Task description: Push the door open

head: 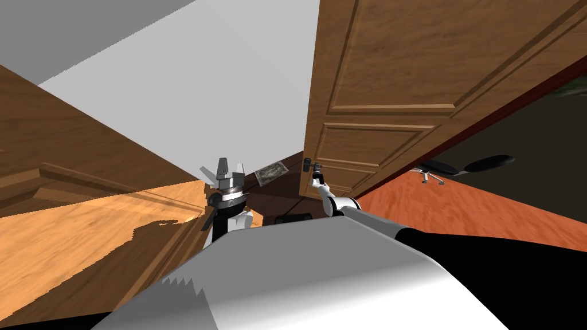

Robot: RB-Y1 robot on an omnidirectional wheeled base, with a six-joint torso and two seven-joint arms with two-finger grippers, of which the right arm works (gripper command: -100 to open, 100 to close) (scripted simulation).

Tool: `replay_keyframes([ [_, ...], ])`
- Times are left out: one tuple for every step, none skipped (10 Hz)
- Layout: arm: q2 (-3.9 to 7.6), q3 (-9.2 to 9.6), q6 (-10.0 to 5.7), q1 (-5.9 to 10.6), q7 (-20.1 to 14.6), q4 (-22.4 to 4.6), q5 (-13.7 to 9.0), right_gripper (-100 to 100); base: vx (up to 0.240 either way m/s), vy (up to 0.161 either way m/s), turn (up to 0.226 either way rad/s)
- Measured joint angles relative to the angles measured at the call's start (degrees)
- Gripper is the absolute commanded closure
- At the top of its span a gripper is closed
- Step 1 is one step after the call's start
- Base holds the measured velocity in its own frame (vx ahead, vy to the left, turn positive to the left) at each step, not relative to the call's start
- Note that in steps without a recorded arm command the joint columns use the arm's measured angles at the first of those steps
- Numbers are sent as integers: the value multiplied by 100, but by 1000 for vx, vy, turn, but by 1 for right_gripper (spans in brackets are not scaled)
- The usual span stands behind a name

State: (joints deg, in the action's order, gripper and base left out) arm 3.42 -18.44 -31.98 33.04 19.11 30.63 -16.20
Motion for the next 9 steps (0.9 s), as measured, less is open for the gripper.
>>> replay_keyframes([
  [74,25,-138,108,-66,-248,5,100,93,12,-77],
  [26,-39,-181,134,-18,-339,-18,100,140,43,-133],
  [-5,-102,-232,196,55,-500,-44,100,88,32,-55],
  [-41,-142,-194,142,119,-393,-57,100,28,10,6],
  [-23,-152,-209,161,131,-418,-59,100,1,-5,15],
  [-35,-154,-182,118,140,-316,-58,100,88,20,-89],
  [-122,-225,-152,92,237,-251,-81,100,158,51,-139],
  [-197,-312,-132,93,359,-241,-113,100,205,59,-125],
  [-237,-394,-151,117,454,-290,-144,100,210,57,-102],
])
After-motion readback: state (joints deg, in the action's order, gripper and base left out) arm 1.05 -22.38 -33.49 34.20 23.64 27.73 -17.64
